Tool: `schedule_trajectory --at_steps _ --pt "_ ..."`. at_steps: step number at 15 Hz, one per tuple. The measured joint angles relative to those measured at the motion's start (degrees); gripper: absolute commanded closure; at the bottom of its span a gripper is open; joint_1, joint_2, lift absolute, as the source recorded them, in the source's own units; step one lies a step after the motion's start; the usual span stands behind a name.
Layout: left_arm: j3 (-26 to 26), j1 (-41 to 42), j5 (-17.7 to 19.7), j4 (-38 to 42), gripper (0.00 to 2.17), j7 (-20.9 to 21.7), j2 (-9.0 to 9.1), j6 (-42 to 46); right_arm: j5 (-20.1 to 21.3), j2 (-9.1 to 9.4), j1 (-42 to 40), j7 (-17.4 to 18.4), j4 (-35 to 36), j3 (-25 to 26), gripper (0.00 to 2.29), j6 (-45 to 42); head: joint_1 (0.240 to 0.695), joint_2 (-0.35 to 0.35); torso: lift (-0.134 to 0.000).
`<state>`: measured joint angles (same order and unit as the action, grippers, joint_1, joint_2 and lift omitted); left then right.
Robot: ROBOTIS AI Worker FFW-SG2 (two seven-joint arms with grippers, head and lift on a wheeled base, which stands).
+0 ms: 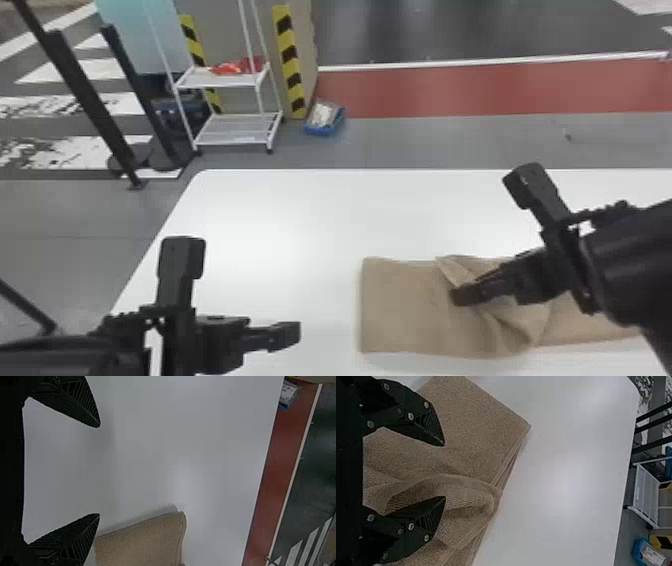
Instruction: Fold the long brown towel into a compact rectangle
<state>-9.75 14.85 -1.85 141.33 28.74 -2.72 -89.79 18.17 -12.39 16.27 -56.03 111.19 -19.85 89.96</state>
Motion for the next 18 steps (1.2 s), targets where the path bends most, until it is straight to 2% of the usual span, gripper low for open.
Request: schedule_trajectory --at_steps 1,2,3,5,9,12,14,18 --pt "0.0 0.0 0.0 0.0 0.08 0.0 0.0 0.0 0.3 -0.02 -0.1 -0.3 -0.1 -0.3 0.78 0.0 0.695 0.16 -0.124" --pt "0.0 0.0 0.0 0.0 0.08 0.0 0.0 0.0 0.5 -0.04 -0.2 -0.6 -0.2 -0.4 0.99 0.0 0.695 0.162 -0.124" --pt "0.0 0.0 0.0 0.1 0.08 0.0 0.01 0.0 0.7 -0.07 -0.2 -1.2 -0.2 -0.5 1.01 0.0 0.695 0.163 -0.124" --pt "0.0 0.1 0.0 0.2 0.08 -0.1 0.02 0.0 1.2 -0.11 -0.4 -1.4 -0.2 -0.4 1.41 0.0 0.695 0.161 -0.124" --pt "0.0 0.1 -0.1 0.2 0.08 -0.1 0.05 0.0 0.9 -1.17 -2.2 -1.9 1.0 3.2 1.41 0.0 0.695 0.133 -0.124" --pt "0.1 0.0 -0.1 -0.1 0.08 -0.2 0.03 0.0 -1.3 -2.68 -5.4 -1.9 4.2 10.9 1.41 0.0 0.695 0.085 -0.124" --pt "0.5 -0.2 -0.1 -0.5 0.08 -0.3 0.02 0.0 -3.1 -3.52 -7.9 -1.9 5.8 16.3 1.41 0.0 0.695 0.027 -0.124" --pt "1.2 -0.7 -0.2 -1.2 0.08 -0.4 0.01 0.0 -5.7 -4.0 -14.3 -1.8 8.2 25.0 1.41 0.0 0.695 -0.047 -0.124"
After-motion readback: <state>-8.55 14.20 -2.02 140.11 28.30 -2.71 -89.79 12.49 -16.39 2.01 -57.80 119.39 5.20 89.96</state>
